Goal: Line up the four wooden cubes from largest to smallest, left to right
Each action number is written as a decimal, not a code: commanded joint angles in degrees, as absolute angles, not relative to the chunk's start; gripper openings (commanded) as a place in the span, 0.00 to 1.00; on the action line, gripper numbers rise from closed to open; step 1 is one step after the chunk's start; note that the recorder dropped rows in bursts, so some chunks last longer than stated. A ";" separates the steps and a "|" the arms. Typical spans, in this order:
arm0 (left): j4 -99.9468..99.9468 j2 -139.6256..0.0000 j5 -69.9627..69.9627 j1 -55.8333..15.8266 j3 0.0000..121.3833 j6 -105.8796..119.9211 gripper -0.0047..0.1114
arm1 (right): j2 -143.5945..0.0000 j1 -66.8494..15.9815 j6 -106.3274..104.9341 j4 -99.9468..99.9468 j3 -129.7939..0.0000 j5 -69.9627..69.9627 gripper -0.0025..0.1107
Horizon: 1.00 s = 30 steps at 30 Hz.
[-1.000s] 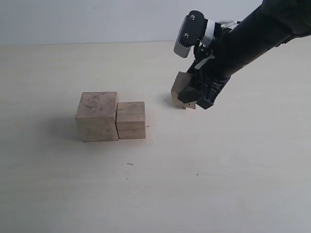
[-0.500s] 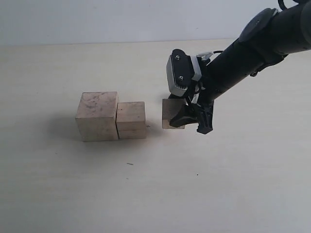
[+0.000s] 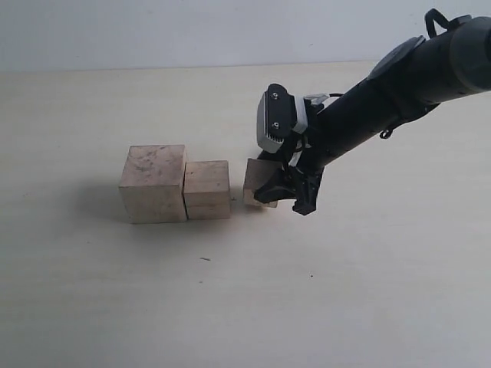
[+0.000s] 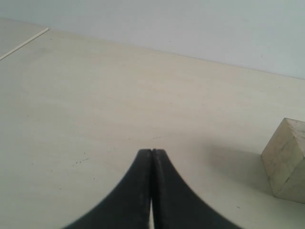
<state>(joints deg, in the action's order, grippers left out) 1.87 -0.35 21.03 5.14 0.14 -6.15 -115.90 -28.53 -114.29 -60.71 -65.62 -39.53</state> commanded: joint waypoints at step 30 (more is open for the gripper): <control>2.37 0.00 20.78 5.04 0.00 -6.16 0.04 | -116.86 -28.31 -118.01 -70.09 -65.53 -40.47 0.70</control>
